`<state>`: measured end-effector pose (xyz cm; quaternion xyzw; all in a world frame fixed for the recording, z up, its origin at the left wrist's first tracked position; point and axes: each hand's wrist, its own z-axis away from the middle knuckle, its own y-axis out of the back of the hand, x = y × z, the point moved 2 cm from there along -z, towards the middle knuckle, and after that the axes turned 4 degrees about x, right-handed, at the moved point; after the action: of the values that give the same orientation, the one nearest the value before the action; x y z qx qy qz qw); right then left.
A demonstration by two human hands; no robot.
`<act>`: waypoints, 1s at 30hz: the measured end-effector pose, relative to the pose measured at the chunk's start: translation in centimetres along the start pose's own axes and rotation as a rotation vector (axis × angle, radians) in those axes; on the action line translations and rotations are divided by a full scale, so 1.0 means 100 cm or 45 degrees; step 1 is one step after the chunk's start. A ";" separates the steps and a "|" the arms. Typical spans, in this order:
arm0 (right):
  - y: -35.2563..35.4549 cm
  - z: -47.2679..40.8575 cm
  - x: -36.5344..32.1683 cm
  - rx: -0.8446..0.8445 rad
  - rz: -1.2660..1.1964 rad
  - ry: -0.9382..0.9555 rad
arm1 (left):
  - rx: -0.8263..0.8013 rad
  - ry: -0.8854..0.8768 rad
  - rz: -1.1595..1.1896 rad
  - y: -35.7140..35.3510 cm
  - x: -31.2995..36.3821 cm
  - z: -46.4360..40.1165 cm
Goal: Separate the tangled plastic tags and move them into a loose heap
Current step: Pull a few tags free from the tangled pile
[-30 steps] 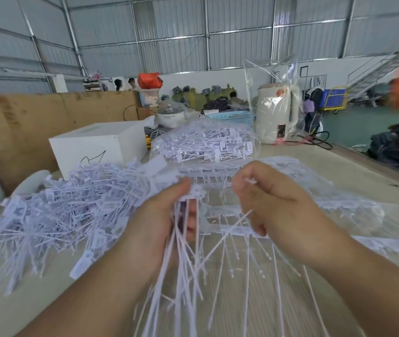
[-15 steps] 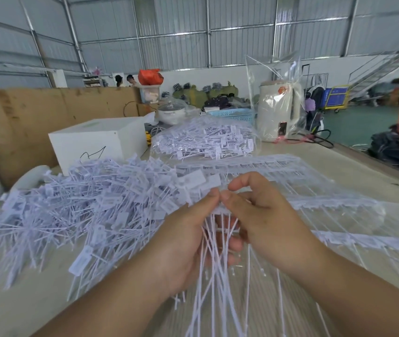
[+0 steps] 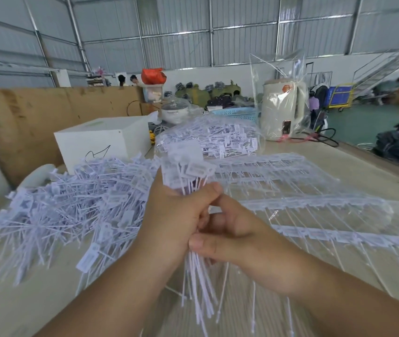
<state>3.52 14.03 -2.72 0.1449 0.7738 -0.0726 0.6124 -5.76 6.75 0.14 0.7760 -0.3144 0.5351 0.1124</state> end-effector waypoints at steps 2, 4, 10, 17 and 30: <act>-0.001 -0.002 0.000 -0.049 0.049 -0.031 | 0.033 -0.167 -0.063 -0.001 0.005 -0.003; -0.006 -0.002 0.002 -0.095 0.112 -0.030 | 0.058 -0.238 -0.106 -0.003 0.006 -0.003; -0.008 0.001 -0.001 0.108 0.211 0.038 | 0.069 -0.052 -0.206 0.004 0.001 -0.002; -0.005 0.002 -0.003 0.134 0.222 -0.003 | -0.034 0.514 -0.182 -0.003 -0.004 0.011; 0.007 0.011 -0.009 0.118 1.007 0.018 | 0.075 0.059 -0.742 0.044 -0.002 -0.031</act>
<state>4.97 14.28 -2.06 0.4597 0.6583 0.1350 0.5806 -10.88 4.98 0.47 0.8241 -0.0600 0.5067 0.2460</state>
